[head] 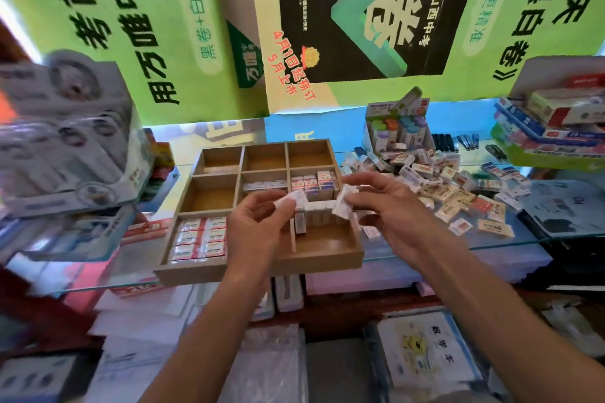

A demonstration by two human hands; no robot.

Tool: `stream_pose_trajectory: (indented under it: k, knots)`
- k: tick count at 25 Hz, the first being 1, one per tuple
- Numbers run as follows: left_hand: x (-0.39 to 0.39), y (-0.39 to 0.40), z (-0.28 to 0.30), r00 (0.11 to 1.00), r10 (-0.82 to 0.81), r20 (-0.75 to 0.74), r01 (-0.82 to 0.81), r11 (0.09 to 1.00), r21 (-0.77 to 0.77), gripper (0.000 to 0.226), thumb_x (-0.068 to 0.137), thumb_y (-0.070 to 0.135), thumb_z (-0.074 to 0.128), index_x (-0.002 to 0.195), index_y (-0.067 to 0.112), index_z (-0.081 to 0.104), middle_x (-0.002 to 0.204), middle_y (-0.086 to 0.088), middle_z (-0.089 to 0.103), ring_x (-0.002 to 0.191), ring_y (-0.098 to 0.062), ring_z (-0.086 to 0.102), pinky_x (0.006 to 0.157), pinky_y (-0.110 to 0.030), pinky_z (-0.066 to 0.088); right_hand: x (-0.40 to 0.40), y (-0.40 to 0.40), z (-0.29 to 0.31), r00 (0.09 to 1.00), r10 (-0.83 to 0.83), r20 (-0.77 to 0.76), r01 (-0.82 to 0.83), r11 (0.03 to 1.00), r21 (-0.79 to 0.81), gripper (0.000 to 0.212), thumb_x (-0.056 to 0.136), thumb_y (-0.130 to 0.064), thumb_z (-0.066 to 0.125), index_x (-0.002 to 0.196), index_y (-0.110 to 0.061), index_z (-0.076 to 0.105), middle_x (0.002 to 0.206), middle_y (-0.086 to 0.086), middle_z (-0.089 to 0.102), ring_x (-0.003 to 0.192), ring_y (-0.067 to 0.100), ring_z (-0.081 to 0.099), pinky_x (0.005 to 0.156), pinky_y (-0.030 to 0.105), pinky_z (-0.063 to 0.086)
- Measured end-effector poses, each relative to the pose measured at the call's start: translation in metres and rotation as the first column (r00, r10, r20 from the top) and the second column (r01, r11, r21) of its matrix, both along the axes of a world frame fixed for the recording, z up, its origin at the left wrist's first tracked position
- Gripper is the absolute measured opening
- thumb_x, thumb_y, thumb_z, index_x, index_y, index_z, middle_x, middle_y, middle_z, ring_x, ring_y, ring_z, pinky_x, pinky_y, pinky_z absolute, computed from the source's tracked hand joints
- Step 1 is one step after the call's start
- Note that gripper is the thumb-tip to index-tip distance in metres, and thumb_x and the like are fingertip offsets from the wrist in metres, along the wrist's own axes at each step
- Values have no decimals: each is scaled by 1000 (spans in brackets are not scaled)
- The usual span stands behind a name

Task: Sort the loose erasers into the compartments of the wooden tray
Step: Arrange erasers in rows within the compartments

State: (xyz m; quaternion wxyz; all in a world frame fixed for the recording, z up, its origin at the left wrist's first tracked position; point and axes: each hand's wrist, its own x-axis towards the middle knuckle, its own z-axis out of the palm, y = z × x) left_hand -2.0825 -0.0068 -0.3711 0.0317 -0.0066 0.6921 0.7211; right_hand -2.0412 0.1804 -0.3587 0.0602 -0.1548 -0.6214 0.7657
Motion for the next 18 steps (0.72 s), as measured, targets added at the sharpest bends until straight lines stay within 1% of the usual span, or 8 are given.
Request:
stream_pose_trajectory:
  k: [2,4,7,9,11,13,15,18]
  knots:
    - [-26,-27,6,989,45,-140,-77,971,-226,13,86,27,75,94,22,67,92,9,70,84,-4,68,62,-14,50,-14,-19,5,998,-38,40,37,999,39,21,82,-4,75,99,-13,70,95,10,74,80,19,70,66,28,55]
    - [-57,-46,9,968,-68,-242,-62,869,-490,14,86,33,75,92,24,65,91,12,67,85,-2,63,66,-15,47,-34,-37,9,997,-62,50,61,998,33,24,81,-4,76,100,-12,66,98,13,73,77,21,72,64,28,58]
    - [-94,-51,8,924,-314,-217,59,681,-730,10,88,31,73,92,28,64,89,15,63,83,0,59,64,-15,42,-72,-58,8,998,-54,16,43,913,406,19,84,-8,76,97,-16,66,98,7,68,84,21,71,72,34,62]
    - [-113,-47,0,889,-412,-200,93,589,-803,10,88,27,72,88,30,63,89,15,62,84,-2,60,66,-16,43,-90,-64,7,999,-43,23,16,729,684,13,84,-14,77,94,-18,69,88,-4,67,80,11,67,68,25,59]
    - [-129,-41,-10,865,-457,-208,67,515,-854,9,87,23,73,87,29,66,89,11,64,88,-9,63,74,-23,50,-101,-63,4,998,-53,20,16,599,800,8,84,-18,77,88,-19,71,80,-10,64,76,6,62,61,16,48]
    - [-140,-38,-16,858,-433,-276,-68,438,-897,7,87,21,73,93,24,75,93,5,71,96,-17,63,88,-39,53,-109,-61,-1,998,-55,14,19,566,824,7,84,-19,77,84,-22,70,78,-11,63,73,3,59,59,14,42]
    - [-146,-42,-18,857,-409,-315,-149,389,-909,14,88,22,70,100,24,77,101,1,73,105,-22,60,97,-50,47,-116,-62,-9,1000,-11,21,-13,501,866,5,85,-21,76,87,-22,72,83,-10,65,77,4,60,61,14,43]
    - [-148,-50,-20,859,-445,-252,-74,379,-922,23,89,29,67,111,23,74,114,1,69,115,-22,53,101,-51,43,-125,-71,-19,995,93,34,-70,419,905,11,87,-23,74,97,-18,75,92,-5,70,84,8,62,69,18,49]
